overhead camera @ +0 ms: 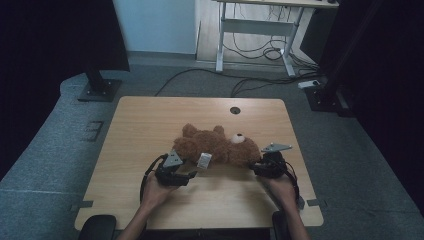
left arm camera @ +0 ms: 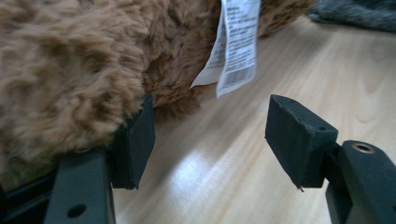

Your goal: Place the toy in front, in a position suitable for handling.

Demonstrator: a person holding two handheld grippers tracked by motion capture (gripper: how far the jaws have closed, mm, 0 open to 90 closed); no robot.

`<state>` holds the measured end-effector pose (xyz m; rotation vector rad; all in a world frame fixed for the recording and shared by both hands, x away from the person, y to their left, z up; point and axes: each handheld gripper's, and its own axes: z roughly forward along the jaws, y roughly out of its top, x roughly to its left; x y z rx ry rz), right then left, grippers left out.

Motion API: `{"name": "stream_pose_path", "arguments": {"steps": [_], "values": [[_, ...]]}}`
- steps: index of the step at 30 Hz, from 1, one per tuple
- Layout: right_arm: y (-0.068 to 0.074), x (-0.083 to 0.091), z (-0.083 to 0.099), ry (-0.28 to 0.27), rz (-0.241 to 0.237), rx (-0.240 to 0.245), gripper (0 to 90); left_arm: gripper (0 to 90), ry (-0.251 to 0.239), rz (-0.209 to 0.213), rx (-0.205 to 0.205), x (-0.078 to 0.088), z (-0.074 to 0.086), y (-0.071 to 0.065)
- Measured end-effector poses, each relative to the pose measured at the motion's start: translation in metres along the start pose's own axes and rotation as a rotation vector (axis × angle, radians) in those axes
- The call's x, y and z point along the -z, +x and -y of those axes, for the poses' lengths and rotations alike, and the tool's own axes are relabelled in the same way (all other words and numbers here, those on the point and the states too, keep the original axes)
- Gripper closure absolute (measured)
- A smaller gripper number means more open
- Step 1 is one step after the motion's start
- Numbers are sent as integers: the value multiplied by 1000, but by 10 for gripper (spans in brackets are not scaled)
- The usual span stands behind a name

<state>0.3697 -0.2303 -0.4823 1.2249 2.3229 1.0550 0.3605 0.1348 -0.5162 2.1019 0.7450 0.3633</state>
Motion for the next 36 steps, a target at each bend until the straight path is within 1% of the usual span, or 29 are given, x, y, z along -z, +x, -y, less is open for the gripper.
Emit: {"name": "stream_pose_path", "arguments": {"steps": [3,6,8,13,19,21,22,24,26,27,29,30,31,32,33,34,36], "values": [[0,-1,-1,5,17,12,468,319,9,-14,-10,-6,-4,3],[-1,-1,-1,5,18,17,449,315,15,-23,-10,-12,-7,5],[-1,-2,-2,8,15,24,450,314,23,-32,-12,-17,-9,7],[-2,-3,-3,12,19,23,488,312,42,-53,-14,-26,-13,13],[-3,-6,-5,17,19,29,491,313,60,-73,-11,-35,-13,16],[-3,-6,-5,17,17,34,483,313,52,-73,-12,-34,-14,15],[-3,-6,-5,17,15,35,475,313,49,-65,-6,-34,-14,15],[-2,-7,-5,17,12,43,444,312,43,-64,-14,-34,-14,12],[-1,-8,-5,19,17,50,437,311,45,-52,-9,-35,-15,10],[-1,-8,-6,18,28,55,460,309,45,-50,-12,-35,-15,9],[-1,-8,-7,6,42,44,578,309,43,-39,-14,-36,-14,6],[-2,-7,-7,0,41,34,634,309,38,-26,-12,-36,-15,3],[-3,-6,-8,-4,31,27,713,310,35,-21,-15,-36,-15,2],[-3,-6,-8,-9,31,26,760,311,35,-16,-21,-35,-16,-1],[-4,-4,-8,-15,25,21,808,311,35,-25,-24,-35,-16,-2],[-4,-3,-9,-15,26,23,822,311,40,-40,-27,-35,-17,-2],[-3,-2,-10,-13,29,28,824,312,45,-58,-22,-35,-16,1]]}}
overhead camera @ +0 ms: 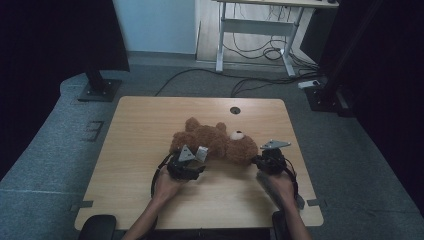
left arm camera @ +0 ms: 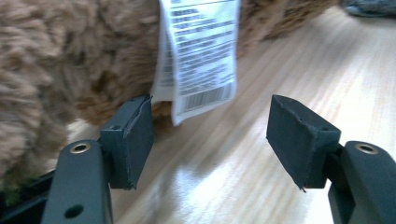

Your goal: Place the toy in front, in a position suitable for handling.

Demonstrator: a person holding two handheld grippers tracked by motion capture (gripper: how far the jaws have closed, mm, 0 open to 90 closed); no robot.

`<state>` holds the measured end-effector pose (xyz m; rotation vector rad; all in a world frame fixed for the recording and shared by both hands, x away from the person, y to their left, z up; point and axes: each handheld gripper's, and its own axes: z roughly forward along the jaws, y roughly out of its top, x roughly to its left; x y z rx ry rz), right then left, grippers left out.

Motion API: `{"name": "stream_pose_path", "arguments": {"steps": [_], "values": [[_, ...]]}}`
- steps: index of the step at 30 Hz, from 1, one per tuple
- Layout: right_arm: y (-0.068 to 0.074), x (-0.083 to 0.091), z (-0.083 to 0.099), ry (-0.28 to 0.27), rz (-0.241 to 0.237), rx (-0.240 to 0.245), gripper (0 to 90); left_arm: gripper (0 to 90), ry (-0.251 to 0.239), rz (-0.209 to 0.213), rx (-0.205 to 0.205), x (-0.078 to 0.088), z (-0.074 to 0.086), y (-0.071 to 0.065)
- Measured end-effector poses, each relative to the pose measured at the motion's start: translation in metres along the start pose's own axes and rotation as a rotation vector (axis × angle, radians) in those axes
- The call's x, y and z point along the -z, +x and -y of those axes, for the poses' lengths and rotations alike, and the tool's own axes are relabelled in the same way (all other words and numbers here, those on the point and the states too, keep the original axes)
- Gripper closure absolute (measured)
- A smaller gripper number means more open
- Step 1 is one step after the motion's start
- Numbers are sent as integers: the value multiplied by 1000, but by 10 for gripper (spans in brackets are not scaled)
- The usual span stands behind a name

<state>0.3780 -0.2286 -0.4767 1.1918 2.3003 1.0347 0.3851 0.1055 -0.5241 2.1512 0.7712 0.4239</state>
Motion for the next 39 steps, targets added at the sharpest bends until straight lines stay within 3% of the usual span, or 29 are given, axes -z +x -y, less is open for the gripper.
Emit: {"name": "stream_pose_path", "arguments": {"steps": [2,4,7,10,11,15,19,27,31,34,39], "values": [[0,1,-1,1,7,6,752,311,7,-23,1,-1,2,4],[0,2,-2,7,17,4,573,311,15,-27,7,-2,4,7],[1,2,-3,11,35,20,410,304,11,-32,17,-4,6,10],[2,-3,-7,15,30,38,368,304,5,-39,22,-4,5,13],[3,-5,-9,19,26,45,380,304,6,-42,21,-5,4,15],[6,-10,-13,18,9,51,638,303,4,-49,29,-7,2,20],[6,-8,-14,17,-16,53,796,301,1,-59,32,-8,-1,27],[6,-6,-15,30,-41,72,833,289,-3,-54,16,-13,-9,31],[5,-6,-14,26,-51,70,833,297,-30,-35,31,-15,-11,28],[5,-6,-13,27,-54,67,832,382,-37,-53,3,-12,-14,18],[5,-6,-13,30,-53,70,831,641,-59,-37,21,-6,-16,19]]}}
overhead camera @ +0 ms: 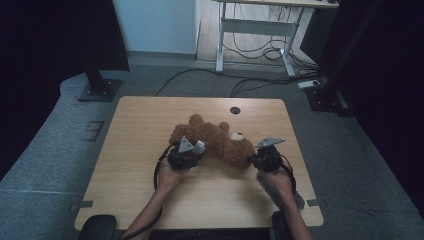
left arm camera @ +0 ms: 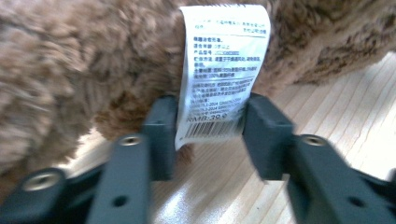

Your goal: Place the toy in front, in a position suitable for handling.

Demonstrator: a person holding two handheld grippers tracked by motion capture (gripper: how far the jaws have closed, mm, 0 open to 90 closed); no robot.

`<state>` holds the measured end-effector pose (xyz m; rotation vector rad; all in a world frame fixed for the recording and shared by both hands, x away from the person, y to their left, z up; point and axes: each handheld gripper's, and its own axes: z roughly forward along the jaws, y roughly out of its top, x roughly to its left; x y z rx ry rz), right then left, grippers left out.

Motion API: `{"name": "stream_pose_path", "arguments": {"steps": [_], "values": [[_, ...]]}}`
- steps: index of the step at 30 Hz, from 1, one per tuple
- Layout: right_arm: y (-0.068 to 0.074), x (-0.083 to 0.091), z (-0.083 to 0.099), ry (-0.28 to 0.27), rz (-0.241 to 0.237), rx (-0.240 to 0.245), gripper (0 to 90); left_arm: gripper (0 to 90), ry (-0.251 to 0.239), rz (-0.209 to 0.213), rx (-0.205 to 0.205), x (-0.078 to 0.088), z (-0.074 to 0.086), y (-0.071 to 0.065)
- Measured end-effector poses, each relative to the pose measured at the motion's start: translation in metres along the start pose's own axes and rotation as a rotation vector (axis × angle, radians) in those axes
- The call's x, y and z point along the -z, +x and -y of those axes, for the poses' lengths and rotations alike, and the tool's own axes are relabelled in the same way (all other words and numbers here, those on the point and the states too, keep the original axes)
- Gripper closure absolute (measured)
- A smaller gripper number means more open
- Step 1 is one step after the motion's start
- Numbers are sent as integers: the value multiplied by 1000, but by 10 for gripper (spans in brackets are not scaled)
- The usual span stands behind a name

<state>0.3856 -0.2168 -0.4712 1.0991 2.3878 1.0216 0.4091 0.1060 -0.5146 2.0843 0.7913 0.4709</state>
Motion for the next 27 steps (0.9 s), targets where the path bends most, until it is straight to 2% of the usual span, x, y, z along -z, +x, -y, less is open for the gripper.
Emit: {"name": "stream_pose_path", "arguments": {"steps": [3,4,6,10,14,24,27], "values": [[0,0,0,0,-1,4,832,862,-9,21,-13,3,-2,1],[0,0,-1,-1,0,7,832,888,-18,16,-20,5,-3,0],[2,2,-1,-11,12,14,833,894,-34,19,-39,9,-6,-1],[4,8,-5,-33,12,32,835,896,-136,30,-55,25,-18,-6],[7,15,-12,-52,18,52,839,897,-145,18,-115,36,-32,-11],[8,46,-23,-121,8,50,842,897,-199,7,-184,68,-56,-21],[8,54,-28,-139,13,50,841,896,-203,20,-190,76,-65,-22]]}}
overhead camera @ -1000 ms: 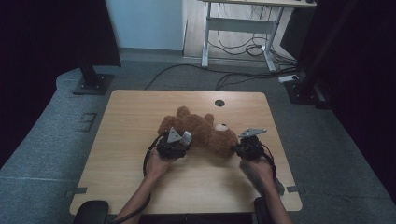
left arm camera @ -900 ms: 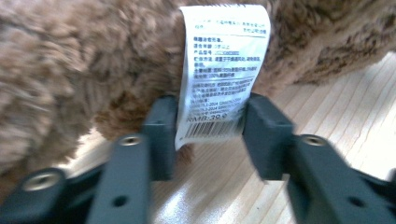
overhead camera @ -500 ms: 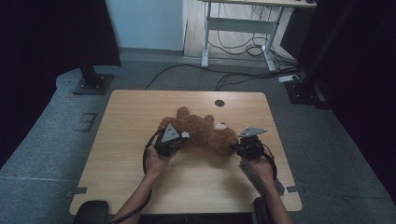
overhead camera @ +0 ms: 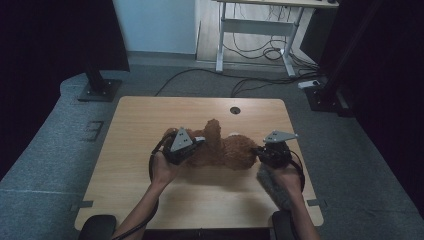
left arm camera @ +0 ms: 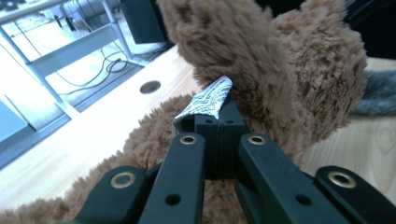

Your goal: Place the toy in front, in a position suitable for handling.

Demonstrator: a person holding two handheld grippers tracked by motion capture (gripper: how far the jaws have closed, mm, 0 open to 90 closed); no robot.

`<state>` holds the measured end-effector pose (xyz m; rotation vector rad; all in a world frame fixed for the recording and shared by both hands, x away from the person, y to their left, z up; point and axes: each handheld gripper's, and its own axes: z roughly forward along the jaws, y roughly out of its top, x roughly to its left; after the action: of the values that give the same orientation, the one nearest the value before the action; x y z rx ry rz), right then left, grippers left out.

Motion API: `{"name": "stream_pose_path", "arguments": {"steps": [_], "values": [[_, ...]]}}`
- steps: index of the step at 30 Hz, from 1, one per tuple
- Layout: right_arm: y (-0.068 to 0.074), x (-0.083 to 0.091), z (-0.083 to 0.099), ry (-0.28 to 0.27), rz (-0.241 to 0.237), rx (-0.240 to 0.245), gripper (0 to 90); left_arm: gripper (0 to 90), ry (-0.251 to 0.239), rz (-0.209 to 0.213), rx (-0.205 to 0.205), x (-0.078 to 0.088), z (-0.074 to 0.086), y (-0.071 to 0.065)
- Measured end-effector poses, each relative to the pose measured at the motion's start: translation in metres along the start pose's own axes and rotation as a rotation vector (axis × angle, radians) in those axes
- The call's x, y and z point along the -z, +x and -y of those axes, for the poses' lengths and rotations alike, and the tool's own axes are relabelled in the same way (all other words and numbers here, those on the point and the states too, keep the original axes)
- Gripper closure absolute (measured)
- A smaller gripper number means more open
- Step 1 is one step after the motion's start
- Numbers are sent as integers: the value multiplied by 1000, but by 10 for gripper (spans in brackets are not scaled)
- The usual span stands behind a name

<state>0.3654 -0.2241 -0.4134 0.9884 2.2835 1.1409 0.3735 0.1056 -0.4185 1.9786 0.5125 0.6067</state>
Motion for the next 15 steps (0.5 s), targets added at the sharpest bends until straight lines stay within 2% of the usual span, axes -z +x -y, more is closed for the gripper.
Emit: {"name": "stream_pose_path", "arguments": {"steps": [2,4,8,11,15], "values": [[-2,0,-3,2,6,0,841,894,19,7,-4,-1,-3,2],[-5,-5,-3,14,7,-13,841,894,42,18,8,-7,-2,5],[-11,-22,5,57,-2,-39,839,892,107,37,40,-23,9,12],[-12,-33,11,82,-7,-51,837,887,137,49,59,-31,19,15],[-13,-40,16,103,-11,-61,837,821,134,62,87,-34,27,17]]}}
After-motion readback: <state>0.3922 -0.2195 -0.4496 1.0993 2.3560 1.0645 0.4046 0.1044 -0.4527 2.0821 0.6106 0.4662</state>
